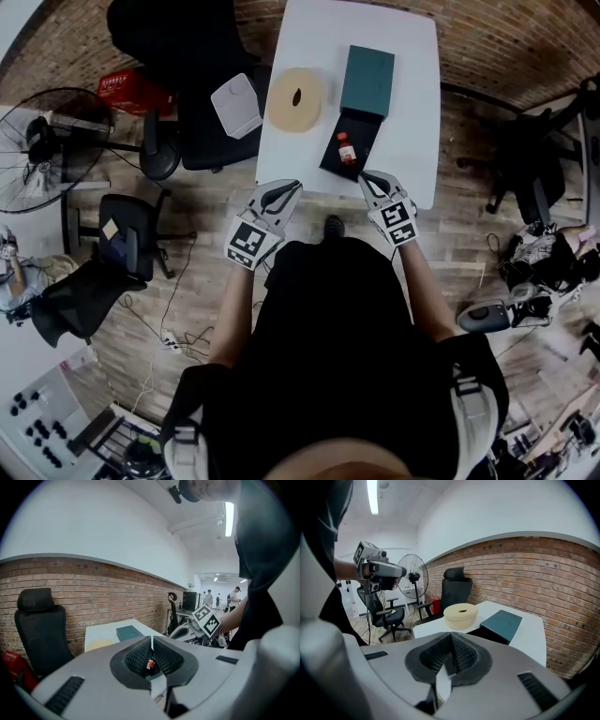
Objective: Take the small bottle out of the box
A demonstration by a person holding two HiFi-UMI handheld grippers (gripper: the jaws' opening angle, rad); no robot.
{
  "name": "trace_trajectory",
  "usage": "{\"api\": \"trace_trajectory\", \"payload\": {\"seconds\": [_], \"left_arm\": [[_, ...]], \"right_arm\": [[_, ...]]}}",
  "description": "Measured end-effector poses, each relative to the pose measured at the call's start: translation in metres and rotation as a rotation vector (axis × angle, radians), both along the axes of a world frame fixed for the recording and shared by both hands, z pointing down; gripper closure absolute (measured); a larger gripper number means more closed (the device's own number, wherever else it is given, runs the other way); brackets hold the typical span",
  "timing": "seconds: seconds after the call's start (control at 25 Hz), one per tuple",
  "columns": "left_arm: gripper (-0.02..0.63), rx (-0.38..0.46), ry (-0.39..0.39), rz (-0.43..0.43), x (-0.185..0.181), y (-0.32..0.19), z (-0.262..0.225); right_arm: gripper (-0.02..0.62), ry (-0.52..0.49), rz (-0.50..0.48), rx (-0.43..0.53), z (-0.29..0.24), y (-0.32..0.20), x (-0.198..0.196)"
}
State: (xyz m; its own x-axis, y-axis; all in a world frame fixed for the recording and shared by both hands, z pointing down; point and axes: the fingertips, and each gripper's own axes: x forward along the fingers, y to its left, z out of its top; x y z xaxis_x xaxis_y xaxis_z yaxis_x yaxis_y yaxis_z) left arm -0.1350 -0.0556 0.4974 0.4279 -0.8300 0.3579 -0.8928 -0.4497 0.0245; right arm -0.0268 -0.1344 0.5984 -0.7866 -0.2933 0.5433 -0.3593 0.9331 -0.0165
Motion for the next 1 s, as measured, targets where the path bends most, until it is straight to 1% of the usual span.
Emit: {"api": "trace_trajectory", "payload": {"seconds": [0.36,0.64,1.0], "left_arm": [[0.575,-0.004,-0.002,-0.001,0.003,-0.006,-0.002],[0.575,-0.01,0.005,0.022,-0.003,-0.015,0.001],[0.575,-0.003,0.017,0.094,-0.017,-0.04,0.001]], "right_arm": [[0.597,0.005,0.006,-0.016,0.007,-0.001,0.006],[0.597,0.007,0.04,-0.031,0.013,-0.004,0.007],[0.597,0.013,0.085,-0.029,0.01,-0.013,-0.009]]}}
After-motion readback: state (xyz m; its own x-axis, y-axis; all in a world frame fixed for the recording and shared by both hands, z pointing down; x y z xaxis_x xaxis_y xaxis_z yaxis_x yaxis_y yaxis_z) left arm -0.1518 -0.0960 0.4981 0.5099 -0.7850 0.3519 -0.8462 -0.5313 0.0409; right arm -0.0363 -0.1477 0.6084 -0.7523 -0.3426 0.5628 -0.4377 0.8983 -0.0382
